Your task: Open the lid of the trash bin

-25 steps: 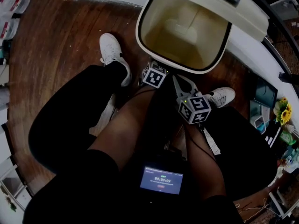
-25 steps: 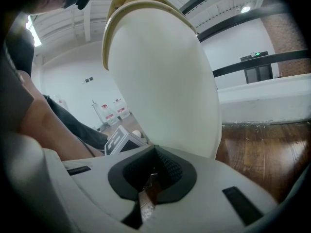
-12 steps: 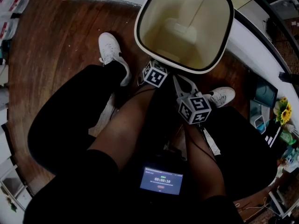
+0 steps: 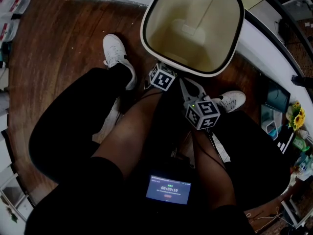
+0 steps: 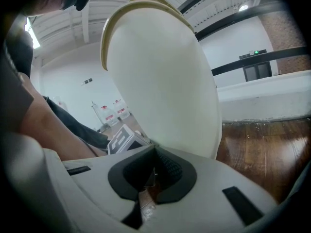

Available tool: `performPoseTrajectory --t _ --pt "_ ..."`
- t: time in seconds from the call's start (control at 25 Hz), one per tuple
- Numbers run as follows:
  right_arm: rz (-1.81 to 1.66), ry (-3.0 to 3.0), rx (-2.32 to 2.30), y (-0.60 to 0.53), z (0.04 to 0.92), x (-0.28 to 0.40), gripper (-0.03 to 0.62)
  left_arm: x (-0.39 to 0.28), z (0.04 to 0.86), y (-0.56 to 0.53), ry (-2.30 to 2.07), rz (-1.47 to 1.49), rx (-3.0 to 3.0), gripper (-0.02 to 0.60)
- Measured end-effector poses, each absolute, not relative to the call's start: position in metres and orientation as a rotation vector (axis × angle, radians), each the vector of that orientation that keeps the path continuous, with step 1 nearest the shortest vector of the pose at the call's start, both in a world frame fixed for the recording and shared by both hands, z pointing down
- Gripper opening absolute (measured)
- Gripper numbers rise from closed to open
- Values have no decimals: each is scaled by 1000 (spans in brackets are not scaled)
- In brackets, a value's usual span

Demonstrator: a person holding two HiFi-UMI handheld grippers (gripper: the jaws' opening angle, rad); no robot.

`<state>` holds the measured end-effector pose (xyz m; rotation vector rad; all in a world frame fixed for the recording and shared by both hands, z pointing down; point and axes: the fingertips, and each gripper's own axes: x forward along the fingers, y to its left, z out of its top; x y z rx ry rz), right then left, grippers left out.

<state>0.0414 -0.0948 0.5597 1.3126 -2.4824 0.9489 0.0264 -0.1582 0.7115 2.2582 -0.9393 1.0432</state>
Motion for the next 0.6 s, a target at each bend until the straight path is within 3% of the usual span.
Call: performPoseTrajectory --t 0.6 --pt "951 -2466 1319 -94 564 46 17 26 707 -157 -932 973 2257 32"
